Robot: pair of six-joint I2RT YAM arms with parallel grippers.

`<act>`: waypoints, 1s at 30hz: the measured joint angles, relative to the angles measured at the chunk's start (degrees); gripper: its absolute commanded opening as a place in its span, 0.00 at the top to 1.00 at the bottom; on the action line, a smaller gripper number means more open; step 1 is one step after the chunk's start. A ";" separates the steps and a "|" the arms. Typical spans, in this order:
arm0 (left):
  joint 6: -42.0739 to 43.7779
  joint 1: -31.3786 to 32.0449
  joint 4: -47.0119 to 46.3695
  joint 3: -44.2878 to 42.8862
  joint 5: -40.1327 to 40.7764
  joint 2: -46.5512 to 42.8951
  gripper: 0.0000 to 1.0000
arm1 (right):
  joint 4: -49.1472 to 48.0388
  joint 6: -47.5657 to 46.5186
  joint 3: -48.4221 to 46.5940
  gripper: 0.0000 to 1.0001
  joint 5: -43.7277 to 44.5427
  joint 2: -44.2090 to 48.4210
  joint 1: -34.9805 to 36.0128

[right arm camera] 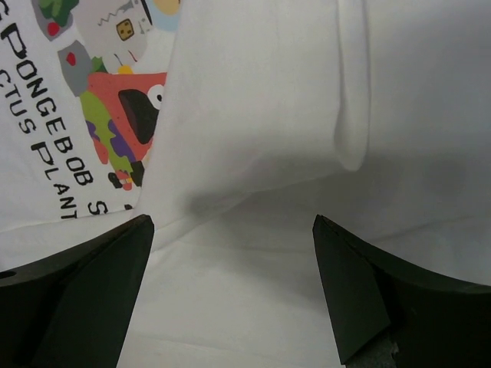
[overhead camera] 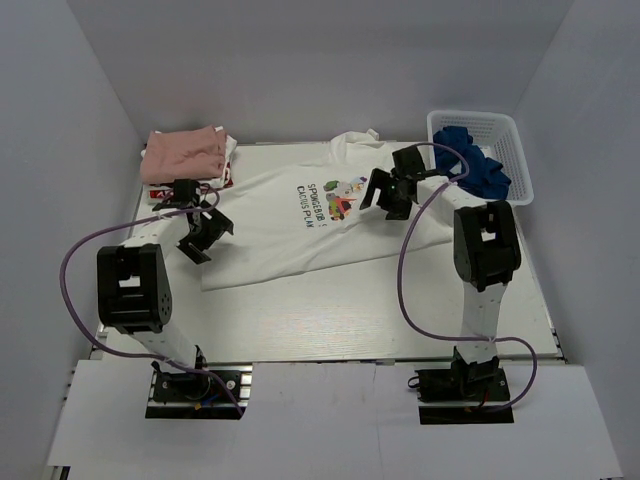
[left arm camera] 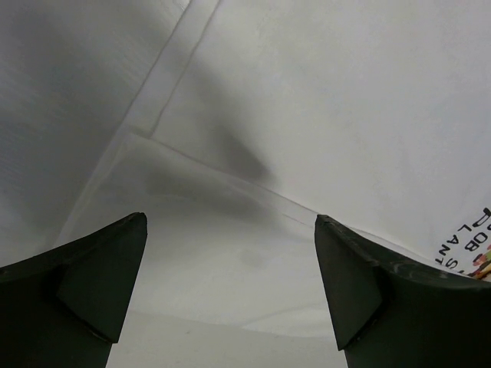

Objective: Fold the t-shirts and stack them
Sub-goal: Fold the flattened tshirt in 1/3 of the way

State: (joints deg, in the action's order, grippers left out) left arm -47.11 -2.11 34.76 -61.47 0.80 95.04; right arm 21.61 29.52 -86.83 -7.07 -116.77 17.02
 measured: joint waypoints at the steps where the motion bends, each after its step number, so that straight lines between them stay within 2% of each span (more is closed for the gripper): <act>1: 0.20 0.07 -0.37 0.00 0.04 0.39 0.00 | -0.26 0.09 0.00 0.10 -0.39 -0.79 0.00; 9: 1.11 0.07 -0.94 0.07 0.17 4.31 0.00 | -5.64 1.99 0.22 0.10 -2.05 -3.30 0.02; 19: 1.64 0.20 -0.02 -0.85 0.96 5.35 0.00 | -30.14 10.78 -2.78 0.10 -5.55 -11.63 2.19; 21: 1.62 0.26 0.09 -0.90 1.11 5.38 0.00 | -31.34 12.17 -8.24 0.10 -5.57 -15.32 3.58; 25: 1.60 0.52 0.39 -1.09 1.95 5.38 0.00 | -30.67 12.90 -25.51 0.10 -5.03 -23.91 7.43; 30: 1.62 0.70 0.57 -1.11 3.37 5.25 0.00 | -25.62 10.84 -31.95 0.10 -1.38 -24.48 10.62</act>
State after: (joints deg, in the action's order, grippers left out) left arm -45.50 -1.41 35.33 -62.59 4.16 100.29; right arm -4.01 40.36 -118.78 -8.45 -141.25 27.64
